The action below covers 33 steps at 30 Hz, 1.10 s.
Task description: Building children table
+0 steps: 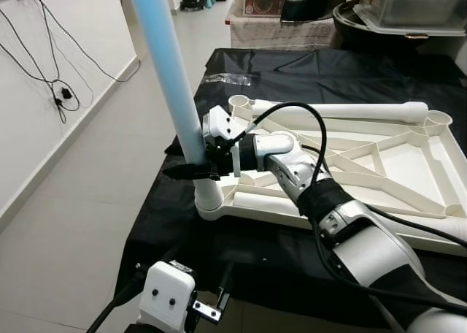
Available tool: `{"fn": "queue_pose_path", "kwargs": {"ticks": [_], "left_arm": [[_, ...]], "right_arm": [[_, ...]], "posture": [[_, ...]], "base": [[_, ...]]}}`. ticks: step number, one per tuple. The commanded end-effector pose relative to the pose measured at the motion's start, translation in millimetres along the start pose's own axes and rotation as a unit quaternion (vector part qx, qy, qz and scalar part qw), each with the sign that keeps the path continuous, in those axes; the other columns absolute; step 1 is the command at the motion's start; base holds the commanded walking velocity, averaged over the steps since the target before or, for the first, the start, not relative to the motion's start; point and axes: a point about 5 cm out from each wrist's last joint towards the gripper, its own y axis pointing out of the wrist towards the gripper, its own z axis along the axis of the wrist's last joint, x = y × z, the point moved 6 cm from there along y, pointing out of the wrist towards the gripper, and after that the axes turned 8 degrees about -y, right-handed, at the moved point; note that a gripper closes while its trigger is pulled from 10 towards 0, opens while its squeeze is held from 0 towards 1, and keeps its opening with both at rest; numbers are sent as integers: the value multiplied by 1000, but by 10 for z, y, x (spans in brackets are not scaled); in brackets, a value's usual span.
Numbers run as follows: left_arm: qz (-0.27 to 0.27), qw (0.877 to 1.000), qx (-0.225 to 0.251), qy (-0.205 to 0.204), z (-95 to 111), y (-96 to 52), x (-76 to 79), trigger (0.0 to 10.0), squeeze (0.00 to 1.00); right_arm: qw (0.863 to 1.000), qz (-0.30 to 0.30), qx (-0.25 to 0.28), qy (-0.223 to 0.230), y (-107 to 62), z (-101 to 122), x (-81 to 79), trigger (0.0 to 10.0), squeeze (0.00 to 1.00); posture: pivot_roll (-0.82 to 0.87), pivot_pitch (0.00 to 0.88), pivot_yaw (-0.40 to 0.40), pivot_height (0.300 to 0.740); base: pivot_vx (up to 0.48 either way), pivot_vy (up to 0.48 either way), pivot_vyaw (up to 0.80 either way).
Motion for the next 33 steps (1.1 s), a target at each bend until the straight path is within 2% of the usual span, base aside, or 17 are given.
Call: {"fn": "queue_pose_path", "kwargs": {"ticks": [1,2,4,5,8,14,17,19,21,24,26,27,29,30,31,32,33], "left_arm": [[1,1000,-9,1,-56,-2,4,10000,0],[1,1000,-9,1,-56,-2,4,10000,0],[1,1000,-8,1,-56,6,0,10000,0],[1,1000,-8,1,-56,6,0,10000,0],[2,1000,-7,2,-57,11,-3,10000,0],[6,1000,-7,3,-64,12,-17,10000,0],[7,1000,-7,2,-68,14,-20,10000,0],[6,1000,-7,2,-72,18,-18,10000,0],[6,1000,-7,2,-72,21,-19,10000,0],[8,1000,-6,3,-70,20,-23,10000,0],[8,1000,-6,2,-74,18,-22,10000,0],[8,1000,-7,2,-77,17,-21,10000,0],[8,1000,-7,2,-77,17,-21,10000,0],[8,1000,-7,2,-78,15,-18,10000,0],[8,1000,-7,2,-78,15,-18,10000,0],[7,1000,-7,2,-80,14,-15,10000,0],[7,1000,-7,2,-80,14,-15,10000,0]], "right_arm": [[991,-102,-87,17,-185,-362,258,10000,0],[991,-102,-87,17,-185,-362,258,10000,0],[976,-177,-124,38,-274,-473,437,10000,0],[976,-177,-124,38,-274,-473,437,10000,0],[944,-288,-140,80,-409,-544,662,10000,0],[923,-346,-132,105,-448,-559,737,10000,0],[917,-360,-99,138,-406,-498,744,10000,0],[918,-359,-2,170,-318,-221,779,10000,0],[913,-367,28,174,-324,-117,821,10000,0],[859,-487,-9,157,-614,-163,1075,10000,0],[862,-478,9,165,-584,-118,1066,10000,0],[877,-446,37,174,-492,-43,1014,10000,0],[877,-446,37,174,-492,-43,1014,10000,0],[894,-404,72,182,-391,58,945,10000,0],[894,-404,72,182,-391,58,945,10000,0],[911,-352,102,191,-302,141,863,10000,0],[911,-352,102,191,-302,141,863,10000,0]], "posture": [[64,162,-7,740],[64,162,-7,740],[59,163,-8,740],[59,163,-8,740],[58,163,-12,740],[61,163,-17,740],[61,163,-17,740],[58,160,-17,740],[58,160,-17,740],[57,159,-20,740],[60,157,-20,740],[60,157,-20,740],[60,157,-20,740],[58,155,-17,740],[58,155,-17,740],[58,155,-15,740],[58,155,-15,740]], "base": [[0,0,0],[0,0,0],[0,0,0],[0,0,0],[0,0,0],[0,0,0],[0,0,0],[0,0,0],[0,0,0],[0,0,0],[0,0,0],[0,0,0],[0,0,0],[0,0,0],[0,0,0],[0,0,0],[0,0,0]]}}
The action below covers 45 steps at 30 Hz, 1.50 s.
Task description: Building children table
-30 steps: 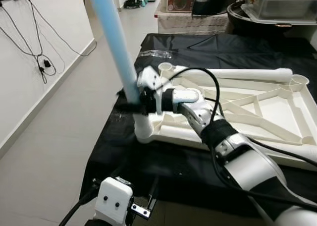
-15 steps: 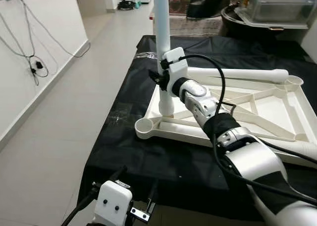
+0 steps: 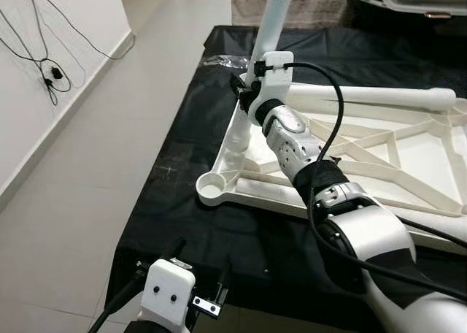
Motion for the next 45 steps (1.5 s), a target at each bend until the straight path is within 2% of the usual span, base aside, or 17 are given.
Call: {"fn": "queue_pose_path", "kwargs": {"ticks": [1,6,8,11,12,15,16,17,18,19,22,23,27,32,36,42,45], "left_arm": [[0,1000,-7,0,-40,-20,8,10000,0],[-3,1000,-9,-3,-42,-47,38,10000,0],[-3,1000,-9,-3,-42,-47,38,10000,0],[-5,1000,-11,-8,-36,-81,85,10000,0],[-5,1000,-11,-8,-36,-81,85,10000,0],[-5,1000,-12,-17,-10,-121,126,10000,0],[-5,1000,-12,-17,-10,-121,126,10000,0],[-6,1000,-11,-19,8,-136,146,10000,0],[-6,1000,-11,-19,8,-136,146,10000,0],[-7,1000,-9,-21,41,-156,171,10000,0],[-7,1000,-9,-21,41,-156,171,10000,0],[-8,1000,-7,-24,72,-177,193,10000,0],[-10,999,-7,-30,115,-226,241,10000,0],[-10,999,-14,-33,107,-263,260,10000,0],[-12,999,-17,-34,102,-267,286,10000,0],[-12,999,-20,-34,94,-276,297,10000,0],[-8,999,-20,-32,91,-268,283,10000,0]], "right_arm": [[996,77,28,16,20,104,-242,10000,0],[977,198,66,28,2,450,-380,10000,0],[977,198,66,28,2,450,-380,10000,0],[951,296,80,40,-51,646,-585,10000,0],[951,296,80,40,-51,646,-585,10000,0],[885,463,52,11,-306,538,-935,10000,0],[885,463,52,11,-306,538,-935,10000,0],[859,510,41,-5,-407,465,-1020,10000,0],[859,510,41,-5,-407,465,-1020,10000,0],[841,540,30,-12,-472,407,-1073,10000,0],[841,540,30,-12,-472,407,-1073,10000,0],[830,557,16,-25,-510,335,-1103,10000,0],[822,566,-1,-55,-528,264,-1109,10000,0],[832,548,4,-86,-457,391,-1055,10000,0],[832,541,15,-123,-431,462,-1038,10000,0],[833,537,13,-135,-413,467,-1036,10000,0],[814,568,5,-121,-497,414,-1064,10000,0]], "posture": [[60,154,-15,740],[67,165,-21,740],[67,165,-21,740],[72,184,-24,740],[72,184,-24,740],[76,208,-27,740],[76,208,-27,740],[85,224,-28,740],[85,224,-28,740],[93,244,-34,740],[93,244,-34,740],[98,258,-31,740],[104,280,-36,740],[100,296,-38,740],[105,299,-42,740],[101,296,-41,740],[100,295,-44,740]], "base": [[0,0,0],[0,0,0],[0,0,0],[0,0,0],[0,0,0],[0,0,0],[0,0,0],[0,0,0],[0,0,0],[0,0,0],[0,0,0],[0,0,0],[0,0,0],[0,0,0],[0,0,0],[0,0,0],[0,0,0]]}}
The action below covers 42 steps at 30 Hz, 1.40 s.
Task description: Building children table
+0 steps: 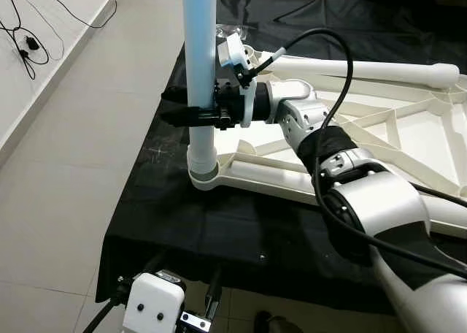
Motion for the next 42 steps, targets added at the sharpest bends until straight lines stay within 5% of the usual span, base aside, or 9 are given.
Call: {"fn": "queue_pose_path", "kwargs": {"ticks": [1,24,42], "left_arm": [[-42,998,-10,-38,-16,-34,285,10000,0],[-38,999,-12,-33,-16,-48,267,10000,0],[-30,999,-8,-31,1,-41,283,10000,0]], "right_arm": [[1000,26,0,3,37,-1,-58,10000,0],[985,150,-90,3,145,-434,-463,10000,0],[985,147,18,90,468,-165,-474,10000,0]], "posture": [[100,295,-44,740],[106,300,-46,740],[109,310,-67,740]], "base": [[0,0,0],[0,0,0],[0,0,0]]}}
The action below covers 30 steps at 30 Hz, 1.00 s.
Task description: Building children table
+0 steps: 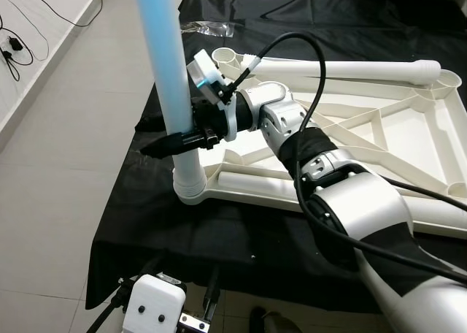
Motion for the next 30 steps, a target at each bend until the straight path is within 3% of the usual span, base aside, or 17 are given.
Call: {"fn": "queue_pose_path", "kwargs": {"ticks": [1,11,23,30], "left_arm": [[-44,998,-4,-45,13,-34,303,10000,0],[-43,998,-3,-40,17,-31,271,10000,0],[-45,998,2,-36,17,9,264,10000,0],[-46,998,1,-35,8,10,265,10000,0]], "right_arm": [[999,26,10,40,146,-149,-101,10000,0],[999,19,1,34,61,-268,-140,10000,0],[997,-57,-57,17,-24,-546,-56,10000,0],[997,-36,-60,35,-73,-610,-132,10000,0]], "posture": [[109,310,-67,740],[99,307,-62,740],[95,294,-54,740],[95,282,-51,740]], "base": [[0,0,0],[0,0,0],[0,0,0],[0,0,0]]}}
